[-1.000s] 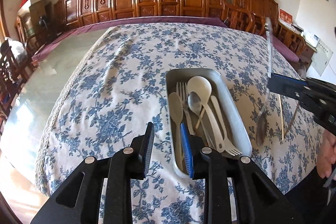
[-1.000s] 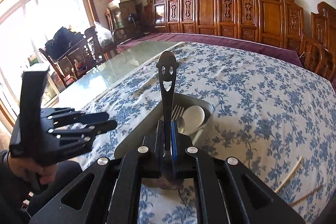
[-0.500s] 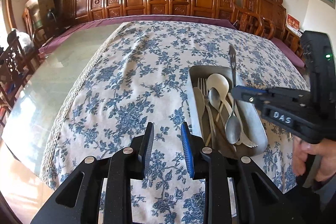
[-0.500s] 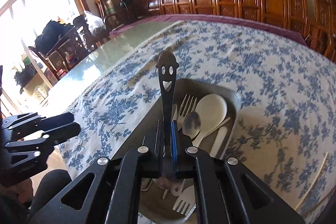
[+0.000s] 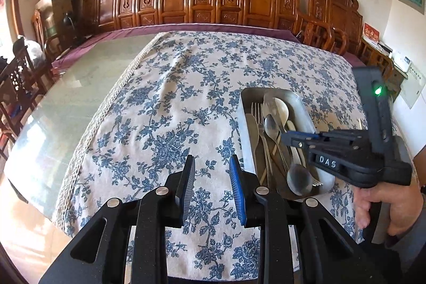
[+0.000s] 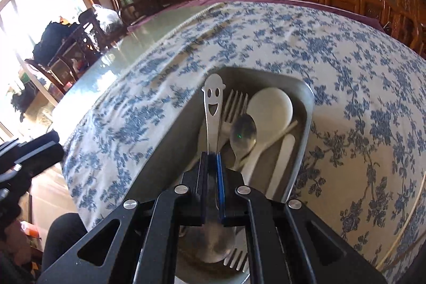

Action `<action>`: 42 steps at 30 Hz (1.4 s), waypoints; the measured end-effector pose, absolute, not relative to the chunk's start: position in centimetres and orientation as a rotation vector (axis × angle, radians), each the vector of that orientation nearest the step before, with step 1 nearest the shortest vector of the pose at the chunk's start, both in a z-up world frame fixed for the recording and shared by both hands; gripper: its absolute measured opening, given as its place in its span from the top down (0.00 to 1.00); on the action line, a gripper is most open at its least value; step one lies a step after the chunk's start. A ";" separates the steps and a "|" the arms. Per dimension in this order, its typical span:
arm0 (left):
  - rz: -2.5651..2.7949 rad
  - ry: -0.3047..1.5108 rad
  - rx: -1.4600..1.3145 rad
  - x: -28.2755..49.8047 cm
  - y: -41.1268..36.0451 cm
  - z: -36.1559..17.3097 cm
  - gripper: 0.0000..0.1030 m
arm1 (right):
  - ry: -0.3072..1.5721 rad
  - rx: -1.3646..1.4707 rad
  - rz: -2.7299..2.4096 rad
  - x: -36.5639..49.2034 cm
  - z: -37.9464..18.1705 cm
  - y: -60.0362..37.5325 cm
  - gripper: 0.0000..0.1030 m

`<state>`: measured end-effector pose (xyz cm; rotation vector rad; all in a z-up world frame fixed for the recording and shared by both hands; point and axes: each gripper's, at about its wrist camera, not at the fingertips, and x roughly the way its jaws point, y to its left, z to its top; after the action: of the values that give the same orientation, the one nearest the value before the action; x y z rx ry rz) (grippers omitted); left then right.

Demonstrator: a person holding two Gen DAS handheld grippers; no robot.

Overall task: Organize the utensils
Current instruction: 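Carry the smiley-face spoon into the tray and open the right tool, then grasp a light wooden chopstick from the table with the left tool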

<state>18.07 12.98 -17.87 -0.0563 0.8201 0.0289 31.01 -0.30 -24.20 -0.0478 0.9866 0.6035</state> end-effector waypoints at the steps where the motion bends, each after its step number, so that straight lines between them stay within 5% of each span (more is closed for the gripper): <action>1: 0.030 0.819 -0.058 18.0 13.0 -17.8 0.76 | 0.994 -0.051 0.602 31.0 -24.4 -0.3 0.93; 19: 0.021 0.801 -0.042 16.6 11.8 -16.3 0.76 | 0.944 -0.058 0.585 29.9 -22.8 -2.5 0.93; 29: -0.048 0.781 -0.009 16.0 7.5 -15.2 0.56 | 0.865 -0.087 0.489 25.9 -18.7 -11.8 0.93; 36: -0.085 0.761 0.009 15.0 4.9 -13.7 0.52 | 0.842 -0.071 0.400 23.3 -17.1 -18.4 0.93; 42: -0.095 0.748 0.033 14.2 3.2 -12.8 0.35 | 0.836 -0.064 0.363 21.8 -16.6 -21.9 0.92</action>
<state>14.16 3.16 -12.79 0.0332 0.7479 -0.0954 21.81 -21.88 -16.59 -0.0643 0.8364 0.3629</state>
